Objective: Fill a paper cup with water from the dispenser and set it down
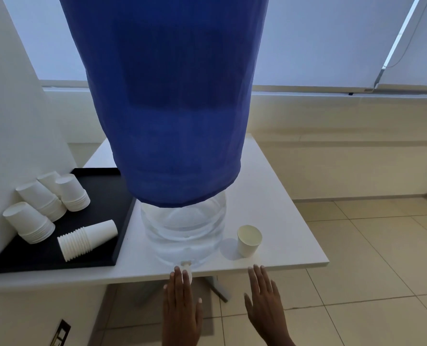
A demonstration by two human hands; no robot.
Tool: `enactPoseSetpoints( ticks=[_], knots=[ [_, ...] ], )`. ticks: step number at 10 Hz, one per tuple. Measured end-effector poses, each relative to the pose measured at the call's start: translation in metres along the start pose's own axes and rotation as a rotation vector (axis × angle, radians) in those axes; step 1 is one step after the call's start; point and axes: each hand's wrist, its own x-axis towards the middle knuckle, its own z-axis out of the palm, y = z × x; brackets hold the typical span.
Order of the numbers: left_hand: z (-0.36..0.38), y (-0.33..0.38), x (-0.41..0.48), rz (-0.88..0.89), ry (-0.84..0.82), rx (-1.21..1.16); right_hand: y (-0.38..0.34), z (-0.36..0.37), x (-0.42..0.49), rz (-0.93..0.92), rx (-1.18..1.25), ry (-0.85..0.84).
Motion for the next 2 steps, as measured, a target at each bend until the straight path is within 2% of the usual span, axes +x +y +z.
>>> enactPoseSetpoints(
  ticks=[2],
  knots=[
    [0.0012, -0.0071, -0.0011, 0.022, 0.05, 0.035, -0.0065, -0.0052, 0.0049, -0.069, -0.069, 0.112]
  ],
)
